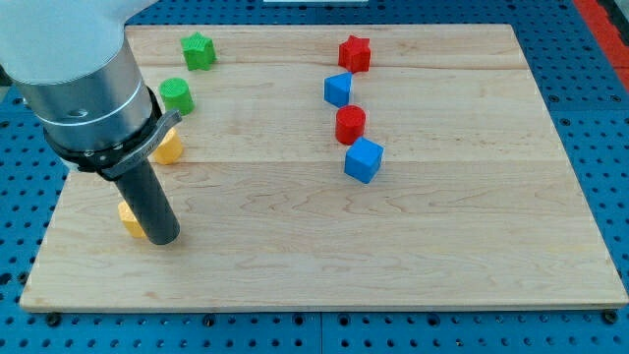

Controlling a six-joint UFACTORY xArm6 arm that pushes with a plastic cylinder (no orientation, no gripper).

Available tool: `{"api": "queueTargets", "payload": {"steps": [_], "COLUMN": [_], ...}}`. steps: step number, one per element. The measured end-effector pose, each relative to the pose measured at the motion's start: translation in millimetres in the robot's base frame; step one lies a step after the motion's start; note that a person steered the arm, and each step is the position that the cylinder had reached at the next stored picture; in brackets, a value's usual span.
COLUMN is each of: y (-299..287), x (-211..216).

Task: Push the green circle into the green star

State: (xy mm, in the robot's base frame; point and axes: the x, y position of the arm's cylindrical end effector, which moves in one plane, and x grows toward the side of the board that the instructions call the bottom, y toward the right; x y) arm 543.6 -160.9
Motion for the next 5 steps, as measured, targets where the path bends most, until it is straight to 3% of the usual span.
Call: {"api": "queueTargets", "payload": {"steps": [5], "y": [4.6], "x": [-0.2]}}
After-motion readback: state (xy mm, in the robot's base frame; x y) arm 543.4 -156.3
